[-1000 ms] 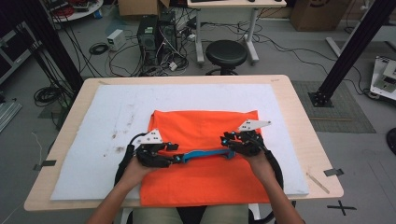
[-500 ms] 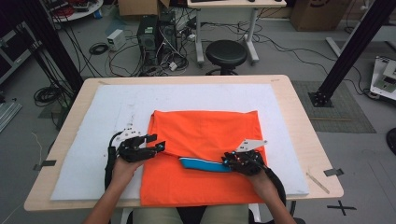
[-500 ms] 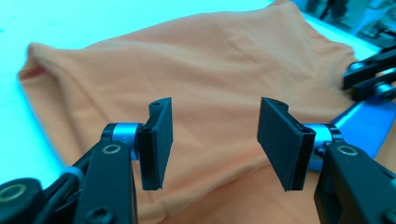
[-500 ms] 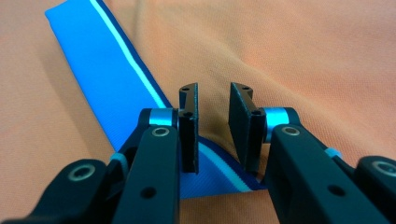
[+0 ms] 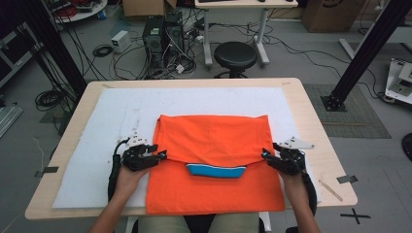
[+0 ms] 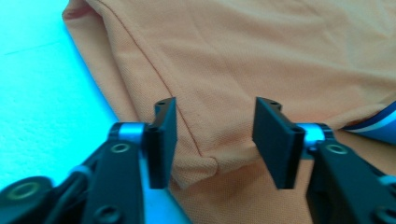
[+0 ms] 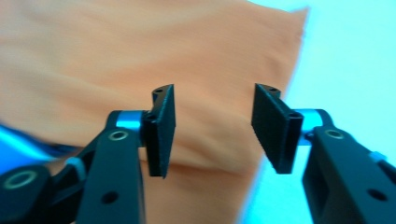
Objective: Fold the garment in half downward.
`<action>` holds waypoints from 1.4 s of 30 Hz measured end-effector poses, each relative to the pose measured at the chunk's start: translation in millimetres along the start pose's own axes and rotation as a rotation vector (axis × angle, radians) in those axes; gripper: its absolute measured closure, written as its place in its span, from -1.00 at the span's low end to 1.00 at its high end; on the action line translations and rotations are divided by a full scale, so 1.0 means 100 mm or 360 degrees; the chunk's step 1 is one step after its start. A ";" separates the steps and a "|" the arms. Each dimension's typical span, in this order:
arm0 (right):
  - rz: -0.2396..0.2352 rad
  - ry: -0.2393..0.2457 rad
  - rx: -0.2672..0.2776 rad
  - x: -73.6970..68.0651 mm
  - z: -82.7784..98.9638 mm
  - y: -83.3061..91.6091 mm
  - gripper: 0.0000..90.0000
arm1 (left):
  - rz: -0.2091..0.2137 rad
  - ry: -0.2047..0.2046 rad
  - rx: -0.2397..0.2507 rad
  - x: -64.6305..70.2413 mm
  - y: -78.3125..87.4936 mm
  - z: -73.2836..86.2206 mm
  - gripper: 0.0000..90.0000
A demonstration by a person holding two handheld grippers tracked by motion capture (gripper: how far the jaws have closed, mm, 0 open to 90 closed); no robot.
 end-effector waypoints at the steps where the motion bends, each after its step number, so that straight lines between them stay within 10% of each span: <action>1: 0.0008 -0.0026 -0.0014 0.06 0.04 0.01 0.22 | -0.0019 -0.0015 -0.0012 0.00 -0.01 0.01 0.21; 13: -0.0016 0.0056 -0.0202 -0.02 0.20 -0.12 0.34 | -0.0173 -0.0083 -0.0043 -0.01 -0.05 0.03 0.48; 19: -0.0028 0.0079 -0.0199 -0.03 0.19 -0.11 0.86 | -0.0195 -0.0119 -0.0040 0.01 -0.03 0.04 0.85; 34: -0.0101 0.0052 -0.0025 -0.08 0.06 0.40 0.91 | 0.0220 0.0027 0.0098 0.23 0.59 0.02 0.88; 42: -0.0134 0.0054 -0.0047 -0.18 0.14 0.67 0.90 | 0.0321 0.0024 0.0074 0.37 0.75 0.16 0.88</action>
Point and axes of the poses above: each handheld gripper's, and its own axes: y roughly backward along the jaws, z roughly out of its underside, x roughly to its right, the point moved 9 cm from there along -y, roughly forward along the jaws, and after that the axes turned 9 degrees about y, right-handed, at the moved point
